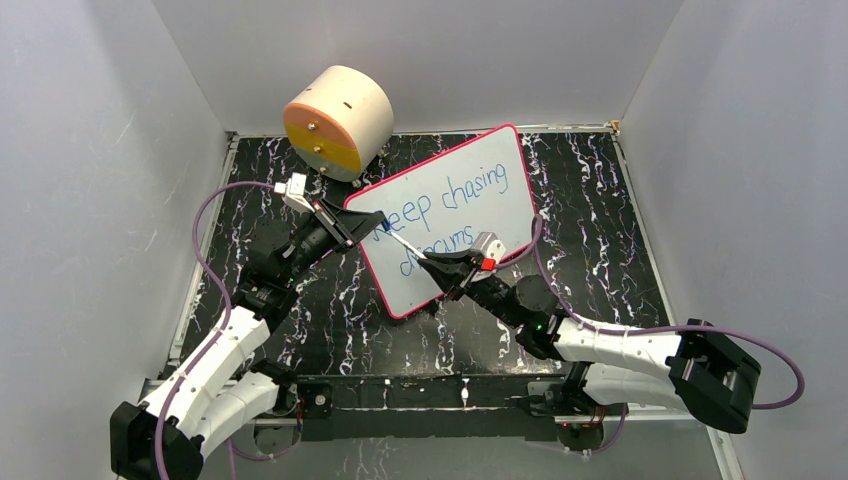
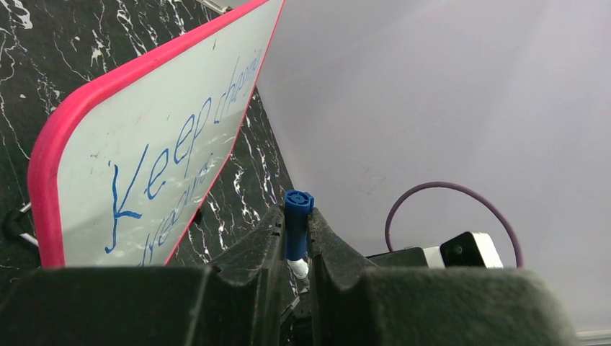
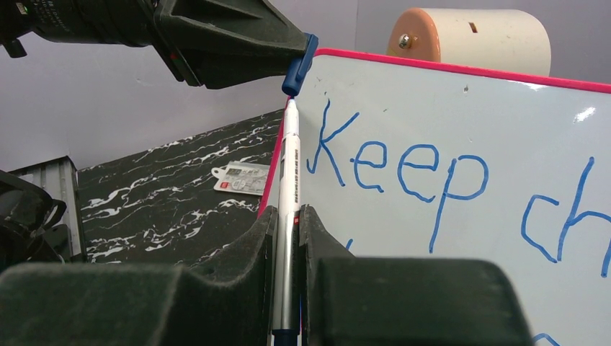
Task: Write a sentence on the whiteboard
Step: Close the whiteboard marker, then place the whiteboard marker at the center of the board.
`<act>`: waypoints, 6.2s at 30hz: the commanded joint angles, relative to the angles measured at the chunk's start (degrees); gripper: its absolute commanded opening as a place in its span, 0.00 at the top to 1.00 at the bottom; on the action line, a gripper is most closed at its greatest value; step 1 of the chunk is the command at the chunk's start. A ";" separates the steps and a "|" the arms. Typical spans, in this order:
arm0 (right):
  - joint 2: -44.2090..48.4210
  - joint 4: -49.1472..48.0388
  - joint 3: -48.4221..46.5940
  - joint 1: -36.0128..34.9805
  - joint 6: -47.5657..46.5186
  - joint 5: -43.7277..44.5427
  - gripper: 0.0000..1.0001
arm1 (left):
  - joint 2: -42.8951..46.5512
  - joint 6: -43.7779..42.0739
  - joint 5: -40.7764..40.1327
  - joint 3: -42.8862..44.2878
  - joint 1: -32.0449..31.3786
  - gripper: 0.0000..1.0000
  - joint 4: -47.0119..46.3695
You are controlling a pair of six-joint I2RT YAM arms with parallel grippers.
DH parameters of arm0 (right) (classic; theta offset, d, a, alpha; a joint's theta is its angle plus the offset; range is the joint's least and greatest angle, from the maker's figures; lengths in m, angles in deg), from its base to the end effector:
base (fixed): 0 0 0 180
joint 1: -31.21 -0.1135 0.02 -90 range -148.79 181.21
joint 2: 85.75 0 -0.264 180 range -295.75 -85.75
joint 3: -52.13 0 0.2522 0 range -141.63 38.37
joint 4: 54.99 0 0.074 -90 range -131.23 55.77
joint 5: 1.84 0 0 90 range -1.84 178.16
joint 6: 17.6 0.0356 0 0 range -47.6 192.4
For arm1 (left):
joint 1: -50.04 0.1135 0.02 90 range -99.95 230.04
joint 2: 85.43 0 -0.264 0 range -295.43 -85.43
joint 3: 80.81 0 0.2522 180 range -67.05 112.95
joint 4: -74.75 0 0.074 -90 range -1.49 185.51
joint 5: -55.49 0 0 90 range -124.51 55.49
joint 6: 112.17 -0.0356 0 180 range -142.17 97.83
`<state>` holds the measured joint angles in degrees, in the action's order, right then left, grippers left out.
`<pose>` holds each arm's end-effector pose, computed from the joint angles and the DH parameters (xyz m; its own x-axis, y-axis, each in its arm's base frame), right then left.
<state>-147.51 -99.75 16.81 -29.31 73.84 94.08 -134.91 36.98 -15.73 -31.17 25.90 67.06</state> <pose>0.1138 0.1939 0.2682 0.1341 0.2880 -0.9482 -0.8213 0.5677 0.0563 0.1845 -0.0953 0.3296 -0.5184 -0.6584 -0.5457 0.4548 0.3282 -0.8279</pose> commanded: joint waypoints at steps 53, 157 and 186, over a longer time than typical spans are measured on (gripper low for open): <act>-1.35 -15.47 -1.74 -0.22 0.19 5.42 1.00 | -2.68 0.30 4.40 0.35 -5.39 1.00 -5.48; 15.52 60.65 -5.33 45.61 20.70 22.73 1.00 | 3.98 -43.27 -54.03 19.62 -4.27 0.34 34.91; 6.44 65.62 -5.40 59.58 26.54 10.81 0.40 | 32.02 -39.57 -42.10 4.05 -3.81 0.32 42.24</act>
<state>-148.45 -38.11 13.03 30.08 100.76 107.02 -104.57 -3.12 -57.82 -28.15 21.82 108.52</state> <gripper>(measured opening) 0.540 0.680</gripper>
